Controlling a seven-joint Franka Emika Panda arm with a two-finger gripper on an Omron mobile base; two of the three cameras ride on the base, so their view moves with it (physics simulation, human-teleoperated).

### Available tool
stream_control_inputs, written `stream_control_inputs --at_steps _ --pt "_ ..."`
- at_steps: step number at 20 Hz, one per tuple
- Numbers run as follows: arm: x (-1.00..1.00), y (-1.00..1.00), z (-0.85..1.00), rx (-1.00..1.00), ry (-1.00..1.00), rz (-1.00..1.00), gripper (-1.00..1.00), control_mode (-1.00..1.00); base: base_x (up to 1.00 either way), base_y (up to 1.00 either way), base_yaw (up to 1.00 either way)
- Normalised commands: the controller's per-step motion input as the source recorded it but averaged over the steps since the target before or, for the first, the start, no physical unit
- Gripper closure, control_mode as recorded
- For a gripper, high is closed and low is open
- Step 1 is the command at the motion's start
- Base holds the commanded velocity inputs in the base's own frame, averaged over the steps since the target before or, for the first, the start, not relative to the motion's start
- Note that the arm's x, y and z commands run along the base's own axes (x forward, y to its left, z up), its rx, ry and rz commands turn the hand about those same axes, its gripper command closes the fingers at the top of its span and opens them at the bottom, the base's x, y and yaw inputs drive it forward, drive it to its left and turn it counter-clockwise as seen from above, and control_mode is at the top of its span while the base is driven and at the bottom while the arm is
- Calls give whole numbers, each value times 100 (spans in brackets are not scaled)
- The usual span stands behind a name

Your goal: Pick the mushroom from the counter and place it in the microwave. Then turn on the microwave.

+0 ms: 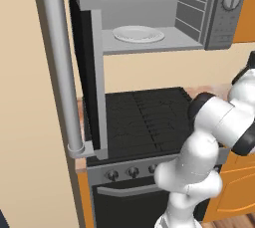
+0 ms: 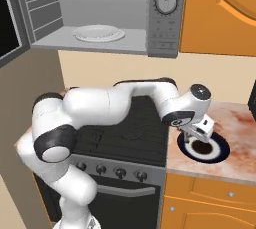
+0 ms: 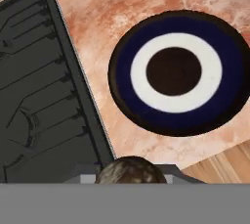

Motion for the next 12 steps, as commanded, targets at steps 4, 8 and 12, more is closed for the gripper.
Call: stream_control_inputs --at_steps 4,8,12 --pt "-79 99 67 -7 -12 -8 100 -100 0 0 0" --pt "-62 100 87 -9 -1 -4 100 -100 0 0 0" --pt "-52 84 100 -10 0 0 100 -100 0 0 0"
